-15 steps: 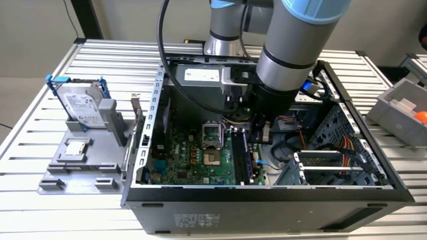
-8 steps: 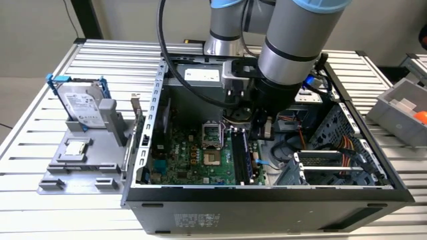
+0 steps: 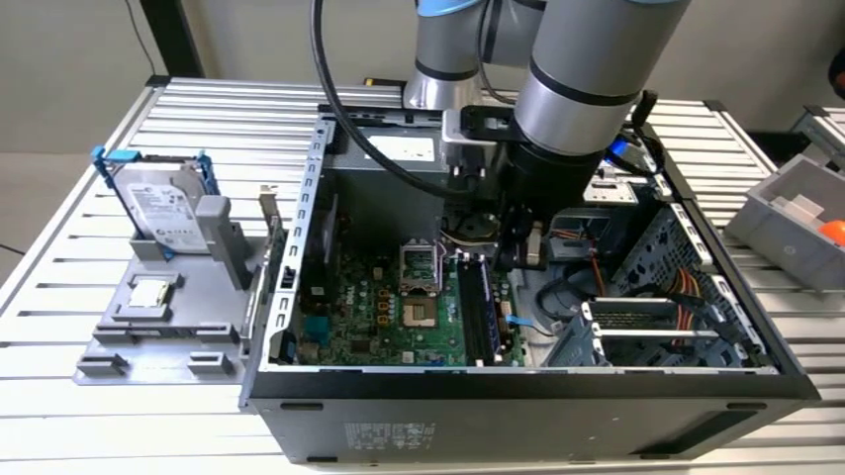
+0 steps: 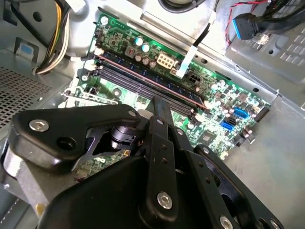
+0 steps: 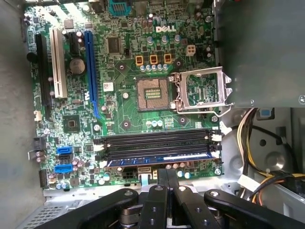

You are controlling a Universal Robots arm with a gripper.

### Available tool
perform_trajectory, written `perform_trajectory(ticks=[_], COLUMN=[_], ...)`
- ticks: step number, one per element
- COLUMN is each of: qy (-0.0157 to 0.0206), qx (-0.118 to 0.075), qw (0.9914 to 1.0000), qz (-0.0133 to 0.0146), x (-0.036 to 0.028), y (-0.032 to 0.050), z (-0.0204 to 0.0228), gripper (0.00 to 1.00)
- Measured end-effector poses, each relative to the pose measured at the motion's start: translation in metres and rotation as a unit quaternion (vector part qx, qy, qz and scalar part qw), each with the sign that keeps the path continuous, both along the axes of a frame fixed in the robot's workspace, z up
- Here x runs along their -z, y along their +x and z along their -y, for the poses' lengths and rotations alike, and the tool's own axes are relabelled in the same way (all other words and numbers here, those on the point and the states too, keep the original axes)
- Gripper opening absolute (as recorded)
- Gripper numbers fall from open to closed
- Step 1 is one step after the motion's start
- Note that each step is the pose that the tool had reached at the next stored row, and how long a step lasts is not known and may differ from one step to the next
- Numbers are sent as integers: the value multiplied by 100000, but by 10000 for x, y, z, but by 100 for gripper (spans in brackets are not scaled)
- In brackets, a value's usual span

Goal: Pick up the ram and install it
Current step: 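Press down the ram until it locks into place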

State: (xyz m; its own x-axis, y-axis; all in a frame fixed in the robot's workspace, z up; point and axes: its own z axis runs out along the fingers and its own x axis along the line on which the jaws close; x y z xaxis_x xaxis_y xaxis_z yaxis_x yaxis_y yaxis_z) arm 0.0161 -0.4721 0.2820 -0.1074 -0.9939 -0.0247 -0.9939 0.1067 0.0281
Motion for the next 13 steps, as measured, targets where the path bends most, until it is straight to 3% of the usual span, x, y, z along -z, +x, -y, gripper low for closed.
perform_trajectory(ticks=[13], qy=[-11], qx=[-2], qw=[100000], qz=[0], x=[-3], y=[0], z=[0], gripper=[0])
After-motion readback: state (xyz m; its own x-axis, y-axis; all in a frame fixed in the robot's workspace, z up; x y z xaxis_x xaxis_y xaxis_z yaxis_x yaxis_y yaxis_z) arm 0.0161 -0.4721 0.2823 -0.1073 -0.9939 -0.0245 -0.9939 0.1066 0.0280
